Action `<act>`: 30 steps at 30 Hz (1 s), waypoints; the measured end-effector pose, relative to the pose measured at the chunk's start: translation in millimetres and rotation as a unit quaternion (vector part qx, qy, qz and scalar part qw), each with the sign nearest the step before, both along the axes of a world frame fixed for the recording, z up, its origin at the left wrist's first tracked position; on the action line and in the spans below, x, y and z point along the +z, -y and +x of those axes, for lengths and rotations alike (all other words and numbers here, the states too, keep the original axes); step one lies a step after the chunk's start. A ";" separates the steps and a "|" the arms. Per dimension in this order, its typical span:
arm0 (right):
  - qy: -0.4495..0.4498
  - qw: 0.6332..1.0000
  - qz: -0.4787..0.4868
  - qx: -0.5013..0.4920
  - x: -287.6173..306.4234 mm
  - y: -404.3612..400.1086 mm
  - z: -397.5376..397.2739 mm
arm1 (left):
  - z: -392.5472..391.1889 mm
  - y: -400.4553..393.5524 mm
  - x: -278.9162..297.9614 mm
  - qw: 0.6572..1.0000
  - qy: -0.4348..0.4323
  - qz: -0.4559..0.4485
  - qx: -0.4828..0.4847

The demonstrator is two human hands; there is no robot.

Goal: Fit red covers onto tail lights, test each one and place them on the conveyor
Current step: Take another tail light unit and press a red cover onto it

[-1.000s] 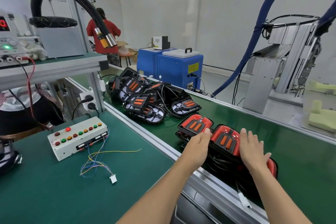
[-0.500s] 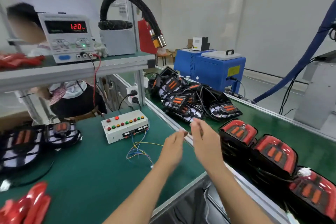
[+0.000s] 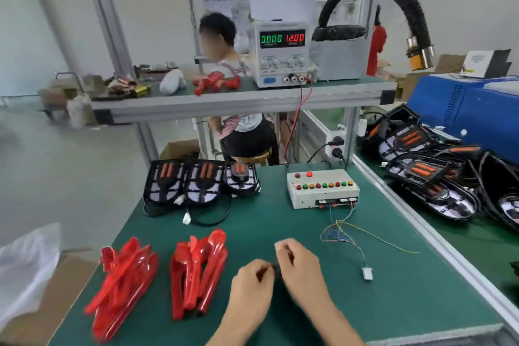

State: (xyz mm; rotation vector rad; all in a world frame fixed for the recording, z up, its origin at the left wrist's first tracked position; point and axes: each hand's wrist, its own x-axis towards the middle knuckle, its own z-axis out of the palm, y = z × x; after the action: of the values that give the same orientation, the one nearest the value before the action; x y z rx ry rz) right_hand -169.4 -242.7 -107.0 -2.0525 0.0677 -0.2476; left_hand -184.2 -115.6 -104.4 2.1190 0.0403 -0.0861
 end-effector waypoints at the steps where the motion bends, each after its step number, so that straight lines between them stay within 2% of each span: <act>1: -0.005 1.000 0.000 0.008 -2.0 -6.3 2.0 | -1.7 -4.9 -0.2 1.000 -0.001 0.005 0.004; 10: -0.032 0.999 0.003 0.018 -21.5 -20.0 13.3 | -2.9 -15.9 12.6 1.000 0.016 0.000 0.020; 14: -0.023 0.997 0.068 0.014 -23.8 -20.7 10.4 | 20.1 -32.7 36.7 0.996 0.067 -0.023 0.063; 18: -0.039 0.997 0.062 0.009 -26.2 -21.5 9.1 | 62.4 -74.2 63.5 0.988 0.087 -0.018 0.125; 23: -0.030 0.998 0.050 0.003 -26.1 -23.7 9.7 | 114.5 -129.8 67.0 0.980 0.053 0.039 0.187; 30: -0.017 1.000 0.011 0.000 -21.7 -26.5 14.3 | 177.8 -153.7 47.9 0.969 -0.014 0.031 0.245</act>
State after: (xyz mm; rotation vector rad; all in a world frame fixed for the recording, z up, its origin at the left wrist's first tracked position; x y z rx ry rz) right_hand -155.0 -216.2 -128.7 -2.0343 0.0926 -0.2107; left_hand -6.4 38.1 -56.5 2.1110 0.5862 0.1823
